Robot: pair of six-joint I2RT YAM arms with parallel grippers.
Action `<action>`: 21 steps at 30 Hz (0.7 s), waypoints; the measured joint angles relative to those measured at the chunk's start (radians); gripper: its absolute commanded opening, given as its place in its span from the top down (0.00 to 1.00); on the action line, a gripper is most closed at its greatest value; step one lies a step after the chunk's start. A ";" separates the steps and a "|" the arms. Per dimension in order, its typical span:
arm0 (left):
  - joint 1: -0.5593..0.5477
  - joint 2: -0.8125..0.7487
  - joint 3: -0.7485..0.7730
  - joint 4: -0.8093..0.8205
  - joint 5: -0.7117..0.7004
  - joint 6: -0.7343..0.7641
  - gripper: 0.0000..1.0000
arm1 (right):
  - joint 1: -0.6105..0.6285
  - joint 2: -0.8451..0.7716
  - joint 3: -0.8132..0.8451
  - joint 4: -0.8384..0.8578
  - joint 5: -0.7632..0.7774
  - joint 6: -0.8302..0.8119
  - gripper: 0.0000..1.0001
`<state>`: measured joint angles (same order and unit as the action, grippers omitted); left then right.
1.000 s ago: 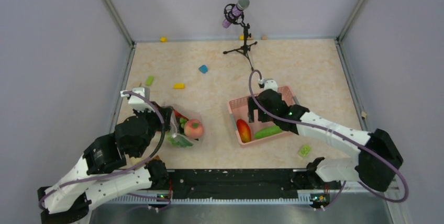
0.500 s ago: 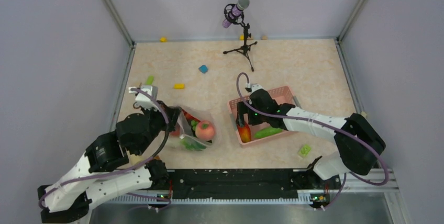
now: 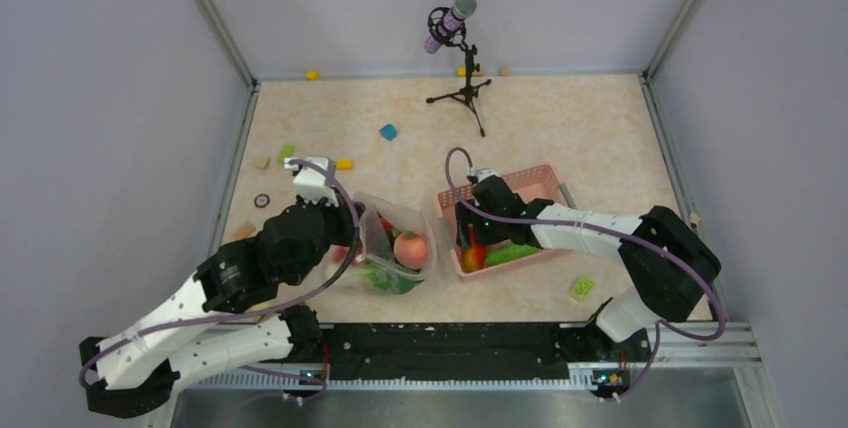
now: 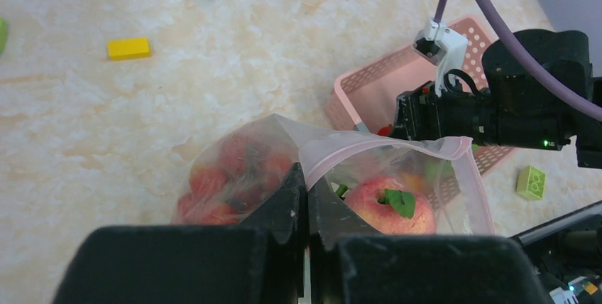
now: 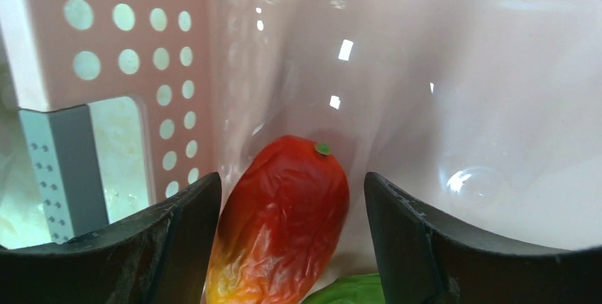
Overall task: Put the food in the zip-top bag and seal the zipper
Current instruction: Pick up the fake fruit from the bin.
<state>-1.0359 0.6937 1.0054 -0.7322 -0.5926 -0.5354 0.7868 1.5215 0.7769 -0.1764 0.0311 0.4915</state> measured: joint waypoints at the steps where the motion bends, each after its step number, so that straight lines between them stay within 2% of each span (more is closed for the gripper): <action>1: 0.000 -0.018 -0.011 0.000 -0.009 0.002 1.00 | 0.000 0.000 0.000 -0.003 0.008 0.000 0.33; 4: 0.000 -0.071 -0.030 0.002 -0.035 0.006 1.00 | 0.000 0.000 0.000 -0.019 0.041 0.004 0.41; 11: 0.002 -0.078 -0.039 0.028 -0.039 0.008 1.00 | 0.000 0.000 0.000 -0.026 0.069 0.012 0.73; 21: 0.016 -0.066 -0.045 0.040 -0.024 0.011 1.00 | 0.000 -0.008 -0.004 -0.022 0.077 0.010 0.89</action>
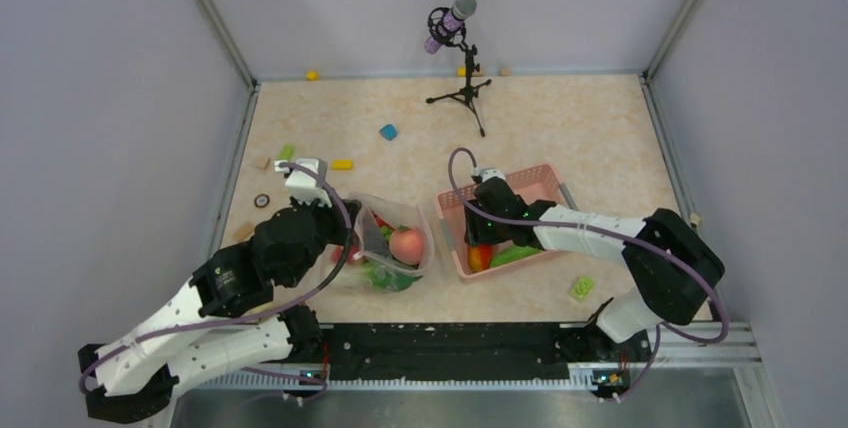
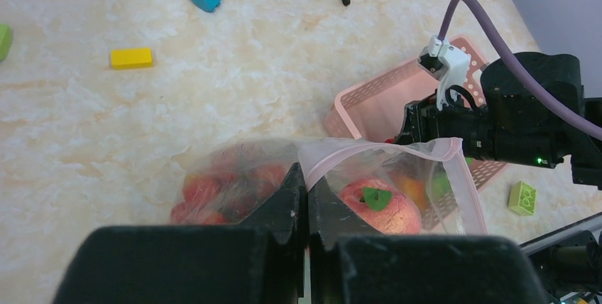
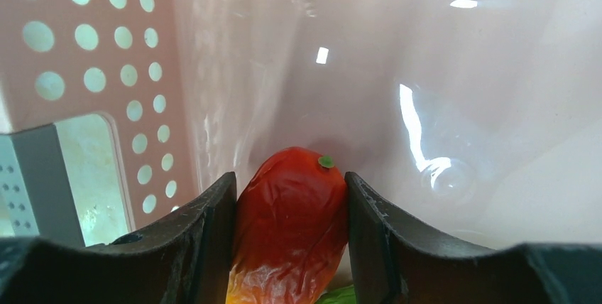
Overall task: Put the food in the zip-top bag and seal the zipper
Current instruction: Pick up the fake fruit from the bin.
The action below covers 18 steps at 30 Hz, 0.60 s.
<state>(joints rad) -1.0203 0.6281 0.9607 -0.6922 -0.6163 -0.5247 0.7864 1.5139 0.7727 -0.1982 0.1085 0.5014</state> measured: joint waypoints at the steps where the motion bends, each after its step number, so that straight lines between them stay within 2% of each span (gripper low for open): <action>1: 0.001 0.000 0.000 0.002 0.002 0.000 1.00 | 0.000 -0.006 -0.005 0.000 0.002 0.000 0.89; 9: 0.007 0.000 -0.004 0.008 0.025 0.000 1.00 | -0.002 -0.190 -0.107 0.074 -0.002 -0.021 0.92; 18: 0.021 0.000 -0.007 0.012 0.043 0.000 1.00 | -0.002 -0.431 -0.239 0.251 -0.035 -0.042 0.92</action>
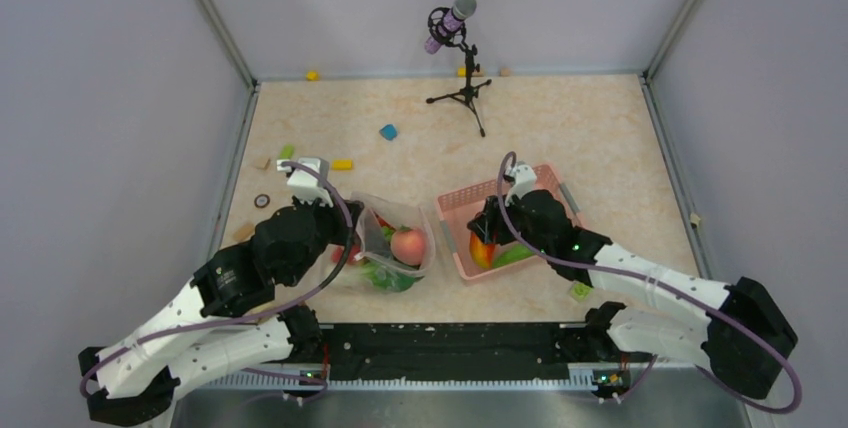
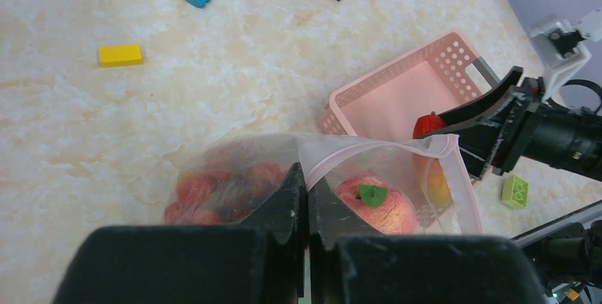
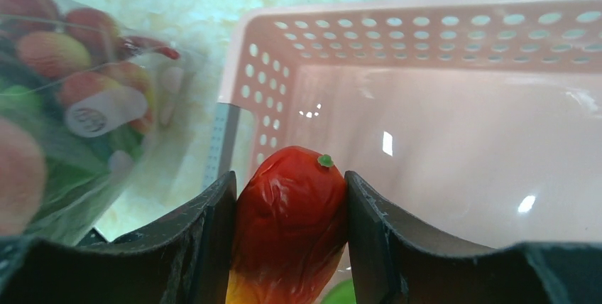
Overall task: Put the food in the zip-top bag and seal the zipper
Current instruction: Pick up the fake fruit from the bin, then place the fake fruit in the zipper food storage bag.
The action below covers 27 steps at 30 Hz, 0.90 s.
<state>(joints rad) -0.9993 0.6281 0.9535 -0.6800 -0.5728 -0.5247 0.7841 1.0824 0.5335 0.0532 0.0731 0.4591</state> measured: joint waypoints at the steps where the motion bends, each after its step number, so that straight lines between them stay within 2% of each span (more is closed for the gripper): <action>1: 0.002 0.000 0.000 0.000 0.004 0.000 1.00 | 0.000 -0.027 -0.014 0.013 -0.008 -0.003 0.92; 10: 0.013 0.000 0.000 0.000 0.024 0.000 1.00 | 0.000 -0.212 -0.028 0.068 -0.062 -0.011 0.93; 15: 0.015 0.000 0.000 0.000 0.036 0.000 1.00 | -0.001 -0.264 -0.002 0.109 -0.096 0.021 0.94; 22: 0.016 -0.006 0.000 0.000 0.045 0.000 1.00 | 0.032 -0.180 0.156 0.203 -0.189 0.064 0.93; 27: 0.016 -0.005 0.000 0.000 0.051 0.000 1.00 | 0.194 -0.093 0.237 0.292 -0.227 0.013 0.92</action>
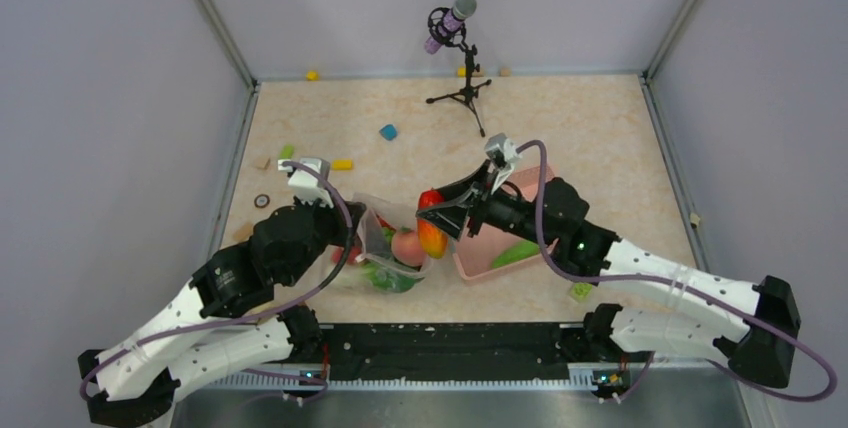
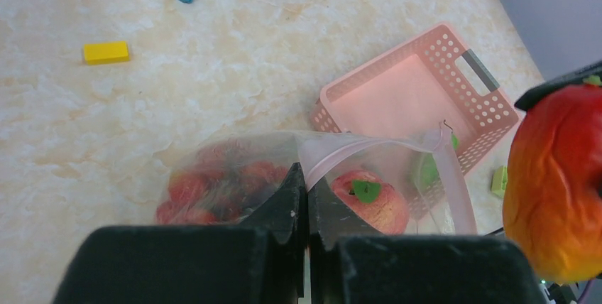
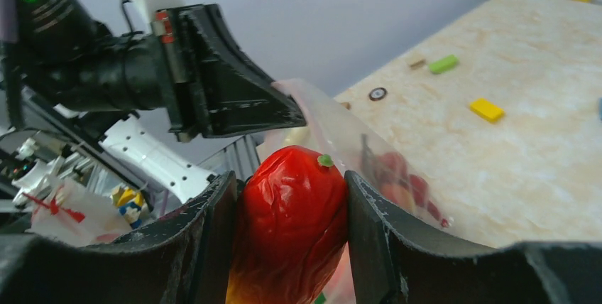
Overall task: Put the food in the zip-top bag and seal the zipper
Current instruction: Place the fake fruit in the zipper food storage bag.
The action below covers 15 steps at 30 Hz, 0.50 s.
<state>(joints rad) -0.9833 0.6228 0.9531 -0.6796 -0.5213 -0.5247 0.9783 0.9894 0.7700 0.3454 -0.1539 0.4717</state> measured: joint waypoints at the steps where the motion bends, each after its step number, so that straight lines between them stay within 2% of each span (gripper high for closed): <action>1: 0.000 0.001 0.000 0.000 0.001 0.000 1.00 | 0.023 0.012 0.003 0.016 -0.013 -0.010 0.91; 8: 0.001 0.002 0.000 0.000 0.009 0.000 1.00 | 0.068 0.134 0.032 0.083 -0.048 -0.080 0.90; 15: 0.010 0.002 0.000 0.000 0.010 0.000 1.00 | 0.112 0.243 0.063 0.182 -0.020 -0.185 0.88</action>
<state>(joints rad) -0.9730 0.6243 0.9527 -0.6796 -0.5117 -0.5247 1.0904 1.2320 0.8333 0.5278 -0.1738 0.2863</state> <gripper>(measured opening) 0.015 0.508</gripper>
